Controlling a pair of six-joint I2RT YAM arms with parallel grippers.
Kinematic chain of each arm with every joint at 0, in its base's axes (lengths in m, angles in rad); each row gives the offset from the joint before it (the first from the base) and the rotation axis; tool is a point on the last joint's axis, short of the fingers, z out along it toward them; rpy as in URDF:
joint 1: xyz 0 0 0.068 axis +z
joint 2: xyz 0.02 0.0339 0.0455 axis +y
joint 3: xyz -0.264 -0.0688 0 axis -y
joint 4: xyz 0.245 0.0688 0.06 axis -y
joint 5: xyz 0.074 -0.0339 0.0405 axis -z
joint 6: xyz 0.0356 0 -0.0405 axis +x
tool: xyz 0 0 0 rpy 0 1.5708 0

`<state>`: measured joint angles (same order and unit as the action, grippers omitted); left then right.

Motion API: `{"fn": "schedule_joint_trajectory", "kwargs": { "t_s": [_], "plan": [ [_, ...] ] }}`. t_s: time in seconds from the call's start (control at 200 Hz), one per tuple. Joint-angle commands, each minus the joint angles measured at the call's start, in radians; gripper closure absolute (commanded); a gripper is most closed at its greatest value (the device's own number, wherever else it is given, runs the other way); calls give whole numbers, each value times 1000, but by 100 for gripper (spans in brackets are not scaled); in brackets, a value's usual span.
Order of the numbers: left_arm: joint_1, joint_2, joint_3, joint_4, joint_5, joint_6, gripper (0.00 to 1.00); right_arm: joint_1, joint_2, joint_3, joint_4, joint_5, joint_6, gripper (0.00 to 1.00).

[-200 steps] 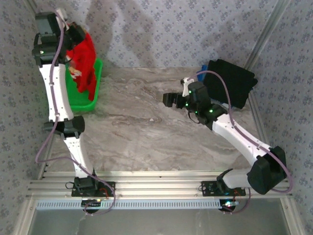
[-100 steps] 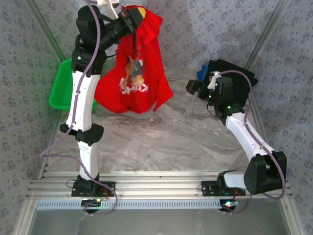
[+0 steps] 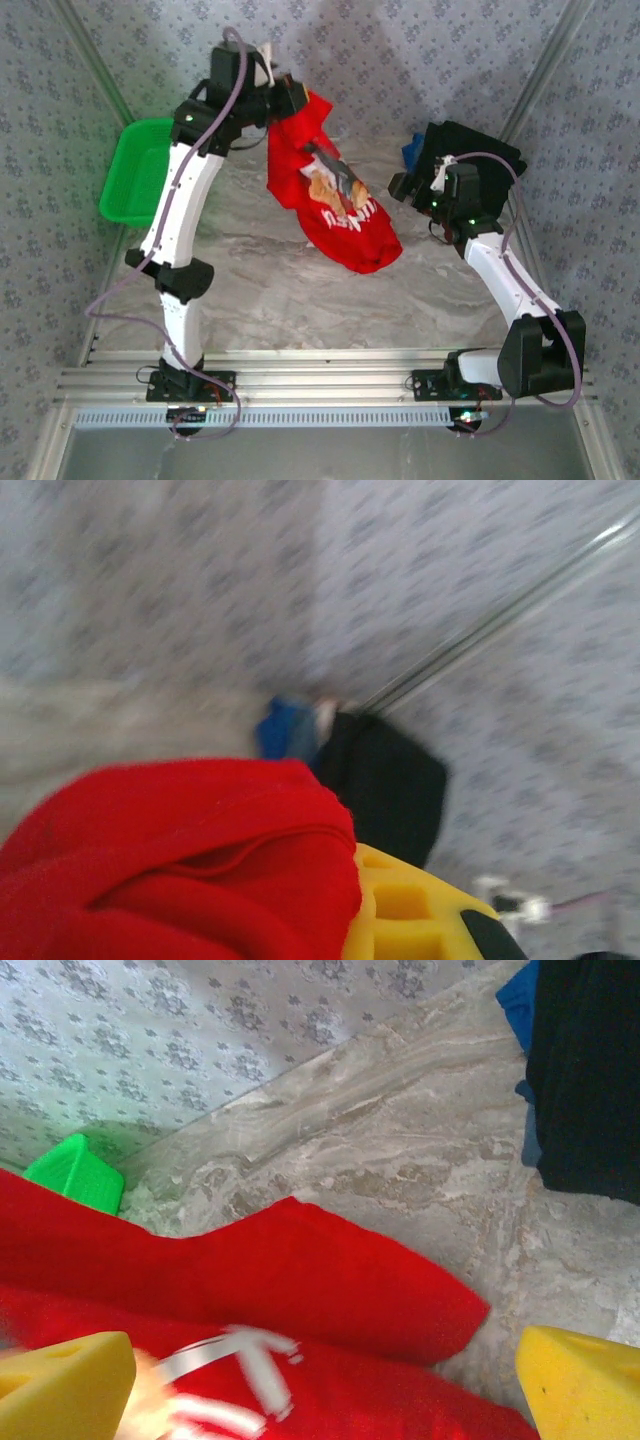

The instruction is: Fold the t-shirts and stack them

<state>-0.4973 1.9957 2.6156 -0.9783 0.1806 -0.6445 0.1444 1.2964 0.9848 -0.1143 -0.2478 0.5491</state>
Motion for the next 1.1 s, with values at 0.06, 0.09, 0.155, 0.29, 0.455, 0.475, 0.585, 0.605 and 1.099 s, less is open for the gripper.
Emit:
{"fn": "schedule_joint_trajectory", "kwargs": {
  "t_s": [0.06,0.09,0.155,0.29,0.455,0.475,0.585,0.605,1.099],
  "plan": [
    [64,-253,-677,27,-125,-108,100,10,80,89,-172,-47,-62,3],
    [90,-311,-838,87,-127,-147,100,16,103,113,-213,-55,-85,5],
    [150,-412,-1083,206,-105,-210,100,39,155,161,-295,-51,-136,5],
    [188,-551,-1404,390,-38,-240,100,88,293,272,-410,-36,-184,7],
    [168,-587,-1585,372,-2,-270,100,120,487,391,-494,71,-186,16],
    [170,-590,-1592,352,-14,-274,100,122,508,408,-517,80,-190,18],
    [180,-585,-1556,257,-98,-252,60,137,636,485,-568,141,-212,21],
    [179,-579,-1534,247,-106,-239,54,135,655,496,-570,143,-206,21],
    [197,-11,-997,295,1,-167,12,212,816,650,-526,144,-202,85]
  ]
}}
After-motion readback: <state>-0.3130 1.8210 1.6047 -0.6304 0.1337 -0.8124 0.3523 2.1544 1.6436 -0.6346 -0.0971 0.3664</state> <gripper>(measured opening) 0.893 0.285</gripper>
